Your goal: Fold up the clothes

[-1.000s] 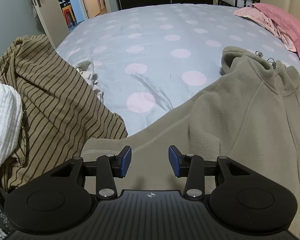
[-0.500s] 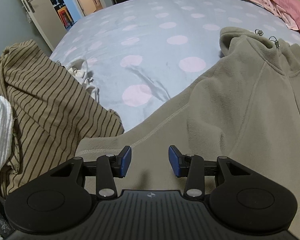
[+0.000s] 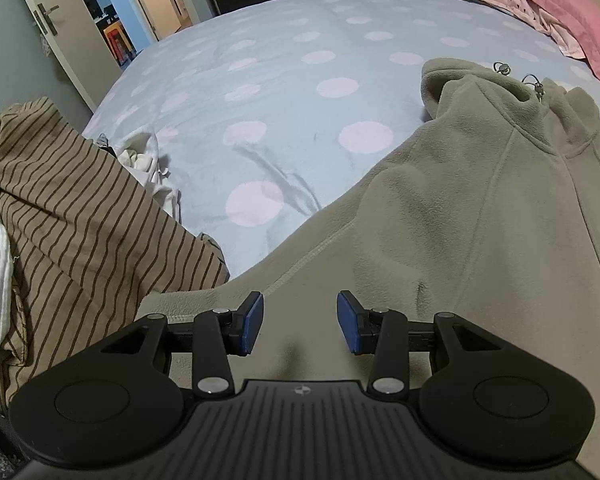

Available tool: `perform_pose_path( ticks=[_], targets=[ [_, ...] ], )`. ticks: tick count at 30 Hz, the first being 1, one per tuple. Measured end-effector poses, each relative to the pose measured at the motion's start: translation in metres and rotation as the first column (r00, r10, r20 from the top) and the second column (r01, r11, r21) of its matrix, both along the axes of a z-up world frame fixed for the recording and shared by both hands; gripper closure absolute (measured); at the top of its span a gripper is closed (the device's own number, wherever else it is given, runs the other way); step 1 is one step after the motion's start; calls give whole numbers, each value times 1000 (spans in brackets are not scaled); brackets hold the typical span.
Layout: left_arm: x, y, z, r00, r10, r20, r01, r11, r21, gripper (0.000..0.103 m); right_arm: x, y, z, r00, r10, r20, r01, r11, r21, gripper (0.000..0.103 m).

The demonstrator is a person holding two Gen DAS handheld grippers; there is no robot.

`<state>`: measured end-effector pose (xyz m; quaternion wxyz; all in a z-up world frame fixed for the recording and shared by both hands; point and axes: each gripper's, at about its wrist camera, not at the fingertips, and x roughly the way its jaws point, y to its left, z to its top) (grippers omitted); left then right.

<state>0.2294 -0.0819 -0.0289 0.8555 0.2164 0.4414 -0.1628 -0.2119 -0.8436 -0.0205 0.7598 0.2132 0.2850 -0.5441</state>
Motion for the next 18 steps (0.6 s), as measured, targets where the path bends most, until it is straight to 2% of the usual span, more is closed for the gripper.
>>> perform_pose_path(
  ticks=[3,5,9,12,15,18],
  targets=[
    [0,4,5,1000,10,8,-10,1000,-19,64,9,4,-15,994,-51,-94,52,999,9,85],
    [1,9,8,1000,18,11,-18,999,-32,64,12,11,-20,994,-45,-100,48,998,33,84],
    [3,19,10,999,31,8,-30,999,-40,64,29,36,-19,995,46,-87,-40,996,78,79],
    [4,25,12,999,39,5,-39,998,-52,64,49,58,-16,991,123,-60,-116,986,116,70],
    [6,30,17,999,37,-4,-38,997,-73,64,81,88,-11,977,210,-33,-202,965,165,67],
    [6,38,22,999,33,-18,-34,996,-79,64,117,128,-1,950,314,-7,-305,928,212,64]
  ],
)
